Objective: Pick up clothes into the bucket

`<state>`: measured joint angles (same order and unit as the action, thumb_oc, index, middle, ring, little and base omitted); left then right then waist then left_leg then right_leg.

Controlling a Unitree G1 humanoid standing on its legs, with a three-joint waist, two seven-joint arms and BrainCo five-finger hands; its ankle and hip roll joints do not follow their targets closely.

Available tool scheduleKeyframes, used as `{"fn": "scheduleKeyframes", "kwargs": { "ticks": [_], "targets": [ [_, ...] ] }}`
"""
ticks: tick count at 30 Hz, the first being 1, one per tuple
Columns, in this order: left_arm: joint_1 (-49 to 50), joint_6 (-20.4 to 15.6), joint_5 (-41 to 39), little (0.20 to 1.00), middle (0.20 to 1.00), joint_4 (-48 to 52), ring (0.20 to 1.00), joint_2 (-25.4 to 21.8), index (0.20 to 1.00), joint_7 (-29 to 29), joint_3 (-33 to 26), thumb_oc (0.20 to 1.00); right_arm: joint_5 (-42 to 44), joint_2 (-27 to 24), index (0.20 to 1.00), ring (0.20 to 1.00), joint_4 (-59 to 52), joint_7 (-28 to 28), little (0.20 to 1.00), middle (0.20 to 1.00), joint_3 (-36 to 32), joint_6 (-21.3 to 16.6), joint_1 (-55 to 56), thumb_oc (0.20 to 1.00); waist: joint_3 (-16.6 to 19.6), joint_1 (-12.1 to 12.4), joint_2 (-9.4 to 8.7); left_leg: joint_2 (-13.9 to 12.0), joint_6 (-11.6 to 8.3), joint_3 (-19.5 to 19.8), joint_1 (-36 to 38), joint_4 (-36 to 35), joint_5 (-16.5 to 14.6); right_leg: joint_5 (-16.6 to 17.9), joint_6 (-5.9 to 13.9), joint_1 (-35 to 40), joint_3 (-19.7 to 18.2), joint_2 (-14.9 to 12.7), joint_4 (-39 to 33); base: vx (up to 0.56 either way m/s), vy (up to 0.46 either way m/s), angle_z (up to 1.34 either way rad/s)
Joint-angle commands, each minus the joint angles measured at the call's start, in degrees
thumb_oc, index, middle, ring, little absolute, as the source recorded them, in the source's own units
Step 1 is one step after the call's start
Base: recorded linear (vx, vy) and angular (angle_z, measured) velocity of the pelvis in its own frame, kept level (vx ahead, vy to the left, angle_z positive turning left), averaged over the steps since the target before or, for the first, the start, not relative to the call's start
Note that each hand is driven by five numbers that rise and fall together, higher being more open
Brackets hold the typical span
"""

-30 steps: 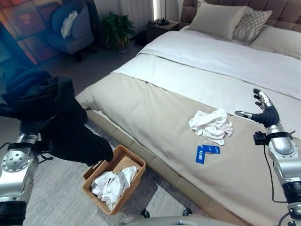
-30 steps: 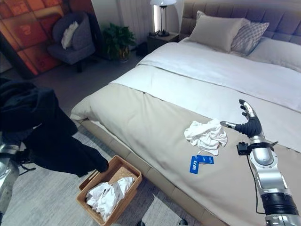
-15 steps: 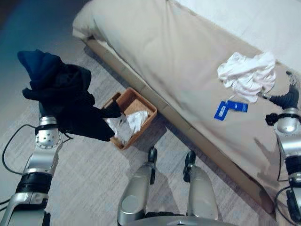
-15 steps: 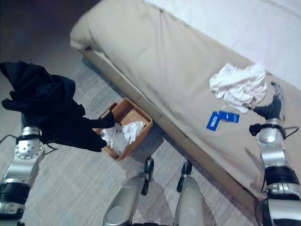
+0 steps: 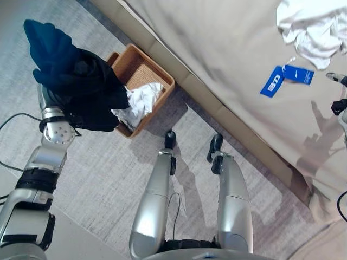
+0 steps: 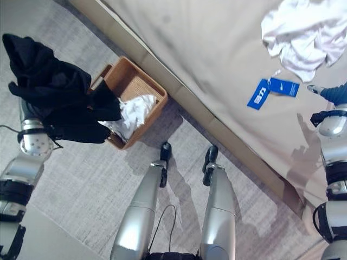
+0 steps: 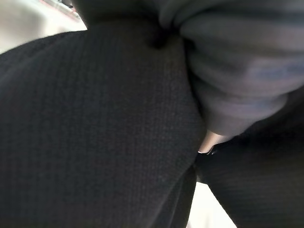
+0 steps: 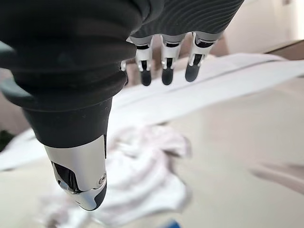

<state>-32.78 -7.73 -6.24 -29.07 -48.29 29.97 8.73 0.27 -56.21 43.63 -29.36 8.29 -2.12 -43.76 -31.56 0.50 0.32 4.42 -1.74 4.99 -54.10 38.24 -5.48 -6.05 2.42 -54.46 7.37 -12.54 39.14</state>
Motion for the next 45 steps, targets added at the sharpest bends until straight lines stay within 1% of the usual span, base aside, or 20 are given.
{"fn": "scheduleKeyframes", "kwargs": {
  "ticks": [1,5,6,7,9,11,12,13,14,15,16,19,23,28,33,35,41,43,44,45],
  "targets": [
    [-5.27,-1.0,1.14,0.2,0.2,-2.68,0.2,-3.7,0.2,3.4,0.34,0.2,1.83,-2.29,1.0,1.0,3.9,-2.91,1.0,1.0,5.0,0.04,-5.43,1.0,1.77,-1.19,-1.17,-0.35,-0.78,0.15,0.74,-0.89,-2.08,0.13,4.47,2.54,-2.41,-1.42,-2.69,0.01,-0.002,-0.17],
    [-12.62,-0.2,1.05,0.2,0.2,-7.29,0.2,-4.98,0.2,2.34,6.77,0.2,2.82,-2.87,1.0,1.0,7.35,-2.9,1.0,1.0,11.28,-0.46,-12.97,1.0,1.77,-1.88,-1.4,-1.17,-0.76,-0.27,-2.65,-0.05,-2.61,0.29,4.82,-1.08,-2.9,-0.9,-2.65,0.02,-0.024,-0.13],
    [-12.97,-0.27,0.99,0.2,0.2,-7.56,0.2,-4.96,0.2,2.34,6.93,0.2,2.92,-2.9,1.0,1.0,7.66,-2.88,1.0,1.0,11.54,-0.55,-13.39,1.0,1.77,-1.86,-1.38,-1.17,-0.76,-0.28,-2.81,-0.02,-2.61,0.3,4.82,-1.25,-2.93,-0.89,-2.61,0.03,-0.038,-0.16],
    [-16.15,0.28,0.99,0.2,0.2,-11.0,0.2,-5.25,0.2,1.1,10.41,0.2,3.21,-3.18,1.0,1.0,8.87,-2.59,1.0,1.0,14.78,-0.62,-16.96,1.0,1.77,-2.19,-1.42,-1.52,-0.73,-0.69,-4.1,0.04,-2.54,0.56,4.96,-3.15,-3.1,-0.66,-2.57,0.02,-0.007,-0.1],
    [-18.16,1.36,0.36,0.2,0.2,-14.63,0.2,-5.03,0.2,-0.66,12.81,0.2,3.47,-3.47,1.0,1.0,9.57,-2.37,1.0,1.0,17.23,-0.57,-20.35,1.0,1.77,-2.39,-1.48,-1.78,-0.66,-0.95,-5.33,0.57,-2.69,0.69,5.08,-4.54,-3.37,-0.41,-2.18,0.02,-0.017,-0.15],
    [-19.03,1.43,0.67,0.209,0.209,-13.96,0.209,-4.93,0.209,-0.75,13.41,0.209,3.44,-3.31,1.0,1.0,9.26,-2.59,1.0,1.0,17.81,-0.43,-21.26,1.0,1.77,-2.57,-1.43,-1.86,-0.61,-1.08,-5.86,0.85,-2.94,0.56,5.06,-5.28,-3.73,-0.25,-1.97,0.02,-0.014,-0.15],
    [-20.55,1.7,0.47,0.263,0.263,-15.21,0.263,-4.68,0.263,-1.54,14.89,0.263,3.28,-3.44,1.0,1.0,9.67,-2.89,1.0,1.0,18.62,-0.57,-22.51,1.0,1.77,-2.62,-1.37,-1.85,-0.54,-1.17,-6.37,1.19,-3.14,0.49,5.05,-5.77,-3.79,-0.33,-1.68,0.03,-0.021,-0.06],
    [-21.27,2.24,0.02,0.357,0.357,-17.17,0.357,-4.47,0.357,-2.37,15.91,0.357,3.44,-3.52,1.0,1.0,9.05,-3.29,1.0,1.0,19.75,-0.25,-24.53,1.0,1.77,-2.76,-1.4,-1.94,-0.48,-1.28,-6.95,1.62,-3.26,0.33,4.97,-6.48,-4.0,-0.27,-1.1,0.04,-0.029,-0.03],
    [-22.5,2.71,-0.89,0.564,0.564,-18.76,0.564,-3.52,0.564,-3.13,16.77,0.564,2.91,-3.31,1.0,1.0,8.69,-3.7,1.0,1.0,21.16,-0.11,-27.17,1.0,1.77,-2.9,-1.37,-2.03,-0.43,-1.37,-7.49,1.67,-3.48,0.15,4.96,-7.32,-4.15,-0.2,-0.87,0.03,-0.019,-0.02],
    [-23.31,2.8,-1.56,0.611,0.611,-20.72,0.611,-3.16,0.611,-3.78,17.32,0.611,2.87,-3.07,1.0,1.0,8.72,-3.88,1.0,1.0,22.0,-0.06,-28.54,1.0,1.77,-2.98,-1.44,-2.11,-0.36,-1.45,-7.69,1.84,-3.6,0.14,4.99,-7.66,-4.18,-0.22,-0.76,0.04,-0.013,-0.05],
    [-24.24,2.85,-2.37,1.0,1.0,-22.57,1.0,-2.65,1.0,-4.19,17.91,1.0,2.9,-2.92,1.0,1.0,8.69,-4.45,1.0,1.0,23.05,-0.12,-30.74,1.0,1.77,-3.04,-1.45,-2.17,-0.27,-1.55,-7.96,1.94,-3.72,0.09,4.99,-8.13,-4.25,-0.12,-0.57,0.02,-0.006,-0.06],
    [-26.1,3.34,-3.94,1.0,1.0,-27.01,1.0,-1.52,1.0,-5.47,19.56,1.0,3.0,-2.73,1.0,1.0,9.69,-4.78,1.0,1.0,26.43,-0.29,-35.61,1.0,1.77,-3.09,-1.52,-2.22,-0.13,-1.63,-8.79,2.06,-3.78,0.2,5.05,-9.02,-4.35,-0.06,-0.4,0.01,-0.009,-0.03],
    [-26.74,3.42,-7.28,1.0,1.0,-29.79,1.0,0.47,1.0,-5.68,18.82,1.0,3.96,-2.48,1.0,1.0,11.09,-4.2,1.0,1.0,29.77,0.08,-40.0,1.0,1.77,-3.06,-1.49,-2.18,-0.04,-1.63,-9.47,2.18,-3.84,0.36,4.98,-9.56,-4.22,-0.05,-0.47,0.0,0.0,0.0],
    [-23.22,3.78,-9.68,1.0,1.0,-32.48,1.0,3.45,1.0,-6.17,17.31,1.0,7.36,-1.6,1.0,1.0,15.9,-0.98,1.0,1.0,35.03,0.21,-46.5,1.0,1.77,-2.15,-1.3,-1.96,-0.24,-1.25,-9.6,1.39,-3.4,0.37,4.62,-9.93,-3.76,-0.25,-0.48,0.0,-0.014,0.0],
    [-13.37,2.6,-12.8,1.0,1.0,-29.34,1.0,6.49,1.0,-7.89,14.14,1.0,11.57,-1.35,1.0,1.0,19.87,5.11,1.0,1.0,39.38,-0.03,-50.01,1.0,1.77,-0.43,-0.62,-1.59,-0.59,-0.72,-9.3,-0.13,-2.51,0.24,4.15,-9.91,-3.43,-0.65,-0.53,0.0,-0.031,0.01],
    [-5.0,1.04,-14.72,1.0,1.0,-25.36,1.0,9.3,1.0,-8.57,11.24,1.0,11.59,-1.02,1.0,1.0,23.53,9.77,1.0,1.0,41.91,0.55,-50.86,1.0,1.77,0.96,0.19,-1.45,-0.81,-0.32,-9.37,-0.59,-1.97,0.15,3.84,-10.23,-3.06,-0.98,-0.12,0.01,-0.046,0.03],
    [4.55,-0.92,-16.51,1.0,1.0,-21.08,1.0,14.05,1.0,-7.51,6.4,1.0,9.94,-0.12,1.0,1.0,26.55,12.05,1.0,1.0,42.64,0.9,-50.9,1.0,1.77,2.62,1.13,-1.02,-0.95,0.36,-10.22,-0.34,-1.53,-0.4,3.38,-11.0,-2.61,-1.25,1.08,0.0,-0.049,0.13],
    [9.52,-2.93,-16.38,1.0,1.0,-14.51,1.0,16.58,1.0,-6.01,4.03,1.0,9.14,-0.88,1.0,1.0,27.19,13.04,1.0,1.0,41.9,0.55,-49.12,1.0,1.77,3.78,1.85,-0.58,-1.05,0.78,-10.75,-0.42,-1.11,-0.78,3.35,-11.66,-2.14,-1.69,2.0,-0.01,-0.062,0.24],
    [10.92,-3.96,-16.17,1.0,1.0,-11.86,1.0,17.27,1.0,-5.46,3.48,1.0,8.74,-0.96,0.956,0.956,27.33,13.27,0.956,0.956,41.81,0.35,-48.71,0.956,1.77,4.17,2.02,-0.41,-1.12,0.88,-10.89,-0.55,-1.0,-0.89,3.32,-11.86,-2.06,-1.76,2.17,-0.01,-0.074,0.19],
    [11.57,-4.77,-15.99,1.0,1.0,-9.73,1.0,18.52,1.0,-4.81,3.21,1.0,9.08,-1.13,0.335,0.335,27.55,13.03,0.335,0.335,40.78,0.03,-47.63,0.335,1.77,4.38,2.17,-0.27,-1.21,1.07,-10.99,-0.76,-0.75,-1.0,3.29,-11.97,-1.9,-1.94,2.34,-0.01,-0.037,0.12]
  ]
}}
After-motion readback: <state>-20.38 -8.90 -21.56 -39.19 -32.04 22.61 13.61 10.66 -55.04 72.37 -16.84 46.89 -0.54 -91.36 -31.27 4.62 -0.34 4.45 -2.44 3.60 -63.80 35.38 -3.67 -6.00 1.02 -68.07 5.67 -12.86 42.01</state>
